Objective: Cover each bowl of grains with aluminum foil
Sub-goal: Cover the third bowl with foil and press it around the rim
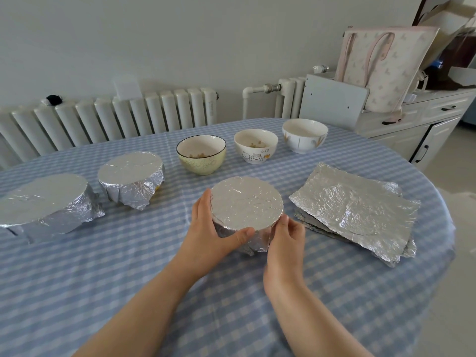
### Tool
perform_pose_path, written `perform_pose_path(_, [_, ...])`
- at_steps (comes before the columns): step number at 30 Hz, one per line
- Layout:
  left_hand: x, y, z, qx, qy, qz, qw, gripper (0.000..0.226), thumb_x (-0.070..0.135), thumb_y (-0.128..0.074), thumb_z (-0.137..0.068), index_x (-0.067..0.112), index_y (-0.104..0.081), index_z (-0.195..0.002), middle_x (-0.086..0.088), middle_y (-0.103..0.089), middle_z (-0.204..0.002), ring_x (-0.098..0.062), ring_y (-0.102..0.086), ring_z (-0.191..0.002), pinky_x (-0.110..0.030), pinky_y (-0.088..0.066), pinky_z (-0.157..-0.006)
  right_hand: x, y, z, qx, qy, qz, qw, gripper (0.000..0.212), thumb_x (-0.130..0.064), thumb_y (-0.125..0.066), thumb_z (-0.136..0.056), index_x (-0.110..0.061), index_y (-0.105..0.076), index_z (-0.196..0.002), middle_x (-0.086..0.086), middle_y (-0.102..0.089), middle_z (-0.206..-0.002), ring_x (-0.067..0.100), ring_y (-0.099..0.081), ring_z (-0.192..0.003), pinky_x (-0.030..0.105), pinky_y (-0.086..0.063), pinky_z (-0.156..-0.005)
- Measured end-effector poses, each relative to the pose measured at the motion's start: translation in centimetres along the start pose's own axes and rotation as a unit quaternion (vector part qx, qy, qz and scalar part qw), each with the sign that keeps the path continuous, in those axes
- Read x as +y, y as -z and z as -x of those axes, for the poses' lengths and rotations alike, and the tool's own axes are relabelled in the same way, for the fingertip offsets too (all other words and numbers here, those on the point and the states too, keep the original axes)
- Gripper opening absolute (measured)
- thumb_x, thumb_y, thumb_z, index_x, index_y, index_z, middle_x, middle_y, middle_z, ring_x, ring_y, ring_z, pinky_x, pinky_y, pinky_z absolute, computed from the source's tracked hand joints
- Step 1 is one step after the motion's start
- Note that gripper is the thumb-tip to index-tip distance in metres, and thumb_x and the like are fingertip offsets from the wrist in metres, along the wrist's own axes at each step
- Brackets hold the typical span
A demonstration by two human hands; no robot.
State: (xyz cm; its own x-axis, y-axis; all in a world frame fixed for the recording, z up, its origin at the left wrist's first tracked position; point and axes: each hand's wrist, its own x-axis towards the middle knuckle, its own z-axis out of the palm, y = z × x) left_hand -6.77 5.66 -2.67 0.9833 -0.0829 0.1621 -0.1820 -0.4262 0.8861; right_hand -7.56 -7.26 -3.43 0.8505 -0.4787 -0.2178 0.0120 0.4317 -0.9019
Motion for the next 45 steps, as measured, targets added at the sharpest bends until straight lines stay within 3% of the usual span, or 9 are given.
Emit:
perform_pose_path(6, [0.4,0.1,-0.1,0.006,-0.004,-0.007,1.0,0.086,0.068,-0.074,-0.051,0.066,-0.014,-0.113,0.022,-0.027,-0.133,0.025,-0.025,-0.118,0.004,-0.026,-0.086,-0.1,-0.6,0.0,0.036,-0.019,-0.036,0.999,0.015,-0.026,-0.045,-0.102,-0.02,-0.052,-0.09,-0.003,-0.061,-0.084,0.007,-0.057,-0.071,0.023,-0.045,-0.065])
perform_pose_path(15, [0.4,0.0,-0.1,0.01,-0.014,-0.008,1.0,0.088,0.061,-0.081,-0.058,0.058,-0.016,-0.116,0.019,-0.026,-0.133,0.023,-0.026,-0.114,0.009,-0.022,-0.083,0.3,-0.7,-0.3,0.056,-0.011,-0.037,0.998,0.022,-0.01,-0.039,-0.102,-0.025,-0.05,-0.09,-0.001,-0.062,-0.086,0.01,-0.059,-0.074,0.023,-0.047,-0.066])
perform_pose_path(18, [0.3,0.0,0.0,0.013,-0.013,-0.01,1.0,0.093,0.051,-0.081,-0.064,0.051,-0.013,-0.127,0.018,-0.025,-0.135,0.007,-0.03,-0.119,0.009,-0.021,-0.082,0.4,-0.7,-0.4,0.06,-0.008,-0.033,0.998,0.025,-0.006,-0.039,-0.101,-0.025,-0.051,-0.089,-0.001,-0.061,-0.084,0.01,-0.057,-0.071,0.022,-0.045,-0.064])
perform_pose_path(21, [0.3,0.0,0.0,0.014,-0.012,-0.012,1.0,0.108,0.053,-0.077,-0.061,0.035,-0.013,-0.146,0.018,-0.023,-0.136,0.005,-0.027,-0.123,0.008,-0.021,-0.082,0.3,-0.6,-0.6,0.065,-0.008,-0.037,0.997,0.028,0.0,-0.041,-0.099,-0.023,-0.052,-0.089,-0.002,-0.059,-0.081,0.009,-0.055,-0.069,0.022,-0.045,-0.064])
perform_pose_path(26, [0.3,-0.2,0.0,0.017,-0.011,-0.012,1.0,0.113,0.056,-0.075,-0.059,0.031,-0.012,-0.149,0.019,-0.022,-0.135,0.005,-0.026,-0.125,0.006,-0.021,-0.085,0.3,-0.5,-0.6,0.063,-0.007,-0.037,0.997,0.03,0.006,-0.04,-0.096,-0.021,-0.053,-0.089,-0.002,-0.058,-0.08,0.01,-0.053,-0.068,0.021,-0.044,-0.063])
perform_pose_path(32, [0.4,-0.2,0.1,0.019,-0.008,-0.015,1.0,0.118,0.062,-0.072,-0.055,0.029,-0.011,-0.15,0.016,-0.023,-0.137,0.004,-0.025,-0.126,-0.014,-0.022,-0.101,0.2,-0.2,-0.9,0.045,-0.017,-0.048,0.998,0.034,0.011,-0.04,-0.093,-0.022,-0.051,-0.092,0.0,-0.062,-0.09,0.01,-0.059,-0.075,0.021,-0.048,-0.066])
perform_pose_path(36, [-0.1,-0.2,0.0,0.013,-0.002,-0.018,1.0,0.119,0.074,-0.074,-0.051,0.035,-0.015,-0.147,0.013,-0.026,-0.14,0.0,-0.028,-0.13,-0.014,-0.025,-0.104,-0.3,0.5,-1.5,0.029,-0.054,-0.081,0.995,0.021,-0.01,-0.034,-0.103,-0.023,-0.046,-0.093,-0.002,-0.067,-0.095,0.013,-0.063,-0.086,0.033,-0.049,-0.084])
perform_pose_path(39, [-0.4,-0.2,-0.1,0.012,0.005,-0.022,1.0,0.127,0.075,-0.071,-0.049,0.029,-0.013,-0.151,0.008,-0.028,-0.144,-0.006,-0.03,-0.135,-0.029,-0.029,-0.113,-0.7,1.0,-2.1,-0.002,-0.051,-0.077,0.996,0.026,-0.031,-0.038,-0.104,-0.015,-0.051,-0.089,0.003,-0.07,-0.085,0.015,-0.065,-0.077,0.031,-0.051,-0.073])
perform_pose_path(45, [-0.4,-0.3,-0.1,0.007,0.012,-0.02,1.0,0.128,0.075,-0.071,-0.049,0.028,-0.011,-0.152,0.007,-0.027,-0.145,-0.006,-0.028,-0.136,-0.034,-0.029,-0.115,-0.3,0.3,-2.6,0.027,-0.04,-0.026,0.999,0.034,-0.04,-0.06,-0.093,-0.008,-0.053,-0.102,0.003,-0.061,-0.078,0.014,-0.056,-0.068,0.027,-0.045,-0.066])
